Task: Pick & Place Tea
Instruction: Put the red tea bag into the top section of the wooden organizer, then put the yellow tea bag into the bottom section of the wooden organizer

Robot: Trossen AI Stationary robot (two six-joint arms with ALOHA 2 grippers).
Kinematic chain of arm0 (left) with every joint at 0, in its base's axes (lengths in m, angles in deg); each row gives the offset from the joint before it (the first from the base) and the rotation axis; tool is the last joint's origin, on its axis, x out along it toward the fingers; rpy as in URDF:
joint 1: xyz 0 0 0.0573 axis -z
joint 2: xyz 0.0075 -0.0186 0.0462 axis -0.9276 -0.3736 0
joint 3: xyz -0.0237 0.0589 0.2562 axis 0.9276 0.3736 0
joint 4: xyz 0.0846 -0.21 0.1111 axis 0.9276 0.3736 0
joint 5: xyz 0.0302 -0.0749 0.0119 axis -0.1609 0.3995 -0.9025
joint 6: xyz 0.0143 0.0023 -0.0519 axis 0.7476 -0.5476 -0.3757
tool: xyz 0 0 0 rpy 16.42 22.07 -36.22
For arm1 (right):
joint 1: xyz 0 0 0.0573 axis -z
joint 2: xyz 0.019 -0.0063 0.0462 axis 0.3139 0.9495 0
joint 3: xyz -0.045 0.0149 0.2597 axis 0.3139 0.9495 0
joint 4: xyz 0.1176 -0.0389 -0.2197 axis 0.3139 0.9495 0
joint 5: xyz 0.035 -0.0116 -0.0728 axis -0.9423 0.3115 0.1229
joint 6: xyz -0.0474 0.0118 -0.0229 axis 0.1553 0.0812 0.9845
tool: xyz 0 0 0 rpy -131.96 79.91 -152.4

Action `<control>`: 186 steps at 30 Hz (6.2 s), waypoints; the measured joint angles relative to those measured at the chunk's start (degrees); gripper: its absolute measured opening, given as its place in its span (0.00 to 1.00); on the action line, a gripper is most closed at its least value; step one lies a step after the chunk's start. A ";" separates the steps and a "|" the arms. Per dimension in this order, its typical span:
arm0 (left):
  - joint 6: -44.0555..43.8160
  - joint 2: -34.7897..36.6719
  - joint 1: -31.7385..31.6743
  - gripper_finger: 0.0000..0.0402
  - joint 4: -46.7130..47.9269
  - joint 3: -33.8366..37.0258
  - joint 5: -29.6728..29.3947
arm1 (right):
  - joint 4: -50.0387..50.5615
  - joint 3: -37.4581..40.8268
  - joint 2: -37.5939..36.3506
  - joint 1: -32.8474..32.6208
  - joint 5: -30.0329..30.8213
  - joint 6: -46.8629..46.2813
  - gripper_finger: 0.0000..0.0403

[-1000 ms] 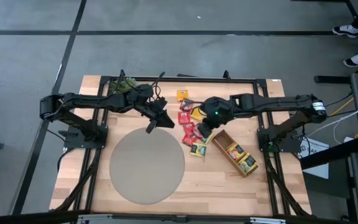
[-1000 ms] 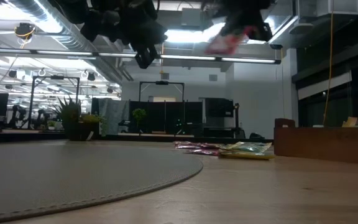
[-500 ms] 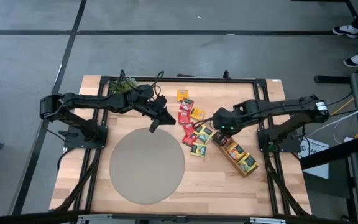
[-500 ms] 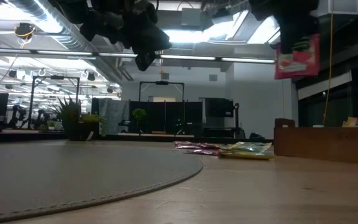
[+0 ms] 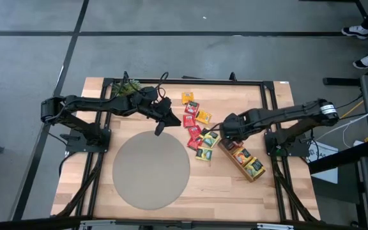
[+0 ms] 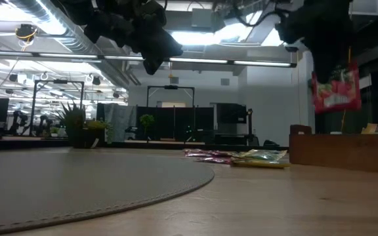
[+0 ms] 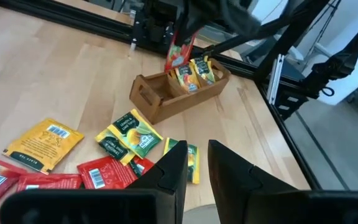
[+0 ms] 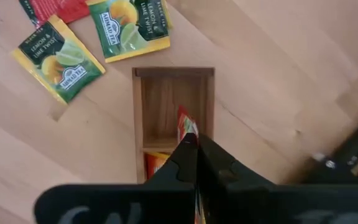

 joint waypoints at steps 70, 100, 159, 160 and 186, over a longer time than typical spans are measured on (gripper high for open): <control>0.16 -0.95 0.18 0.13 0.13 0.02 -4.00 | -24.28 -1.67 0.07 2.97 5.49 6.14 0.27; -37.60 -20.12 7.06 0.01 -10.07 0.04 4.67 | -26.32 -1.47 13.12 -4.48 -1.79 4.48 0.04; -30.71 -25.07 8.15 0.48 -6.41 0.02 0.57 | -51.24 9.46 21.16 -0.13 -1.97 11.49 0.01; -30.69 -25.07 8.15 0.48 -6.45 0.02 0.58 | -49.12 8.61 21.02 -0.13 -1.97 11.81 0.01; -29.66 -25.07 8.15 0.48 -6.45 0.02 3.70 | -12.22 -3.04 20.59 -13.66 -4.78 -2.02 0.01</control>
